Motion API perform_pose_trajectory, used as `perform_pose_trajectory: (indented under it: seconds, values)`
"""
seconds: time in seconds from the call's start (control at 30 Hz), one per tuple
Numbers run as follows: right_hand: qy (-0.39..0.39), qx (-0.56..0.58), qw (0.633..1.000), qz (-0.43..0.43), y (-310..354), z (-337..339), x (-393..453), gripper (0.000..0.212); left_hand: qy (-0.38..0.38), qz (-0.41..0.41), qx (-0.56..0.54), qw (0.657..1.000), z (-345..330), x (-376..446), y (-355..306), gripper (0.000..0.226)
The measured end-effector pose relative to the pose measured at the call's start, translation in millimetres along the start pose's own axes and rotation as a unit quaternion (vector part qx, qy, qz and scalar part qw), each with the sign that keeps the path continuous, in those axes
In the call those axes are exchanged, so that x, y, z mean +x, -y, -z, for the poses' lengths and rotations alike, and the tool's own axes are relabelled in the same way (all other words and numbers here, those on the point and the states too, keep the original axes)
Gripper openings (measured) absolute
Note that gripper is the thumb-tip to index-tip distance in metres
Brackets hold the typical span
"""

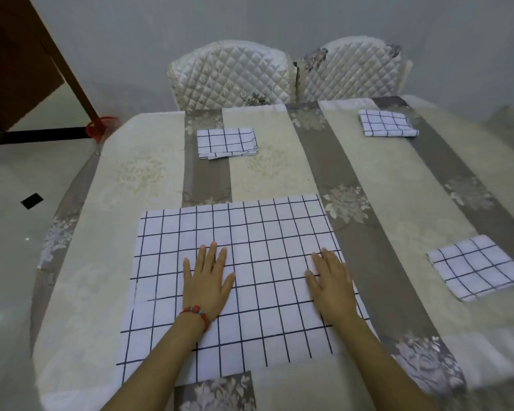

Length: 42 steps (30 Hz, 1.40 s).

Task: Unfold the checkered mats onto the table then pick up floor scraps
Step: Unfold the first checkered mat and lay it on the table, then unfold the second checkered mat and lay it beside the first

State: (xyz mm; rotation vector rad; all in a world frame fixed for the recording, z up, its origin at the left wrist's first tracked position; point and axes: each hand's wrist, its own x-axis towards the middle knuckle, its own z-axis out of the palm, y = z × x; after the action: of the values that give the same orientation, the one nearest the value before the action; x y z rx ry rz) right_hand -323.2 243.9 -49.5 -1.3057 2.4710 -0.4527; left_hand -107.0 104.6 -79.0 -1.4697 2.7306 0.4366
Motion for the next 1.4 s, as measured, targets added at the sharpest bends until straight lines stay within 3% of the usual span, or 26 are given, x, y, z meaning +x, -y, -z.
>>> perform_pose_trajectory:
  seconds: [0.1,0.3,0.43,0.53,0.67,0.77,0.9,1.03,1.17,1.4]
  values:
    - [-0.064,0.03,0.997,-0.029,-31.7,36.7,-4.7,0.039,-0.031,-0.003,-0.044,0.999,8.4,-5.4,-25.5,0.054]
    - [-0.175,0.081,0.966,-0.173,-159.9,120.9,-10.0,0.032,-0.018,-0.119,-0.089,0.989,11.5,-4.5,-148.5,0.045]
    - [-0.203,0.113,0.939,-0.253,-246.1,159.1,-4.1,0.034,-0.074,-0.187,-0.104,0.974,-2.4,-2.1,-248.2,0.036]
    - [-0.195,0.108,0.932,-0.285,-293.7,174.6,-1.2,0.034,-0.009,-0.17,-0.116,0.979,-21.1,6.7,-316.8,0.043]
    - [-0.152,0.082,0.939,-0.297,-335.1,180.9,4.6,0.042,0.019,-0.145,-0.173,0.974,-42.1,30.2,-388.9,0.042]
    - [-0.142,0.062,0.941,-0.302,-349.6,176.2,7.1,0.046,0.035,-0.103,-0.193,0.975,-54.5,51.8,-422.7,0.043]
    - [-0.144,0.121,0.93,-0.316,-353.3,171.1,11.7,0.032,0.064,-0.07,-0.173,0.98,-66.6,68.0,-447.0,0.042]
    - [-0.198,0.208,0.923,-0.255,-345.7,180.5,13.8,0.01,0.059,-0.058,-0.168,0.982,-69.4,64.7,-450.6,0.04]
    - [-0.242,0.204,0.937,-0.145,-324.8,205.1,11.6,0.006,0.033,-0.075,-0.19,0.978,-54.3,57.3,-449.9,0.048]
    - [-0.235,0.274,0.932,-0.013,-261.0,272.9,-4.5,0.006,-0.124,-0.249,-0.258,0.925,31.5,39.0,-476.0,0.048]
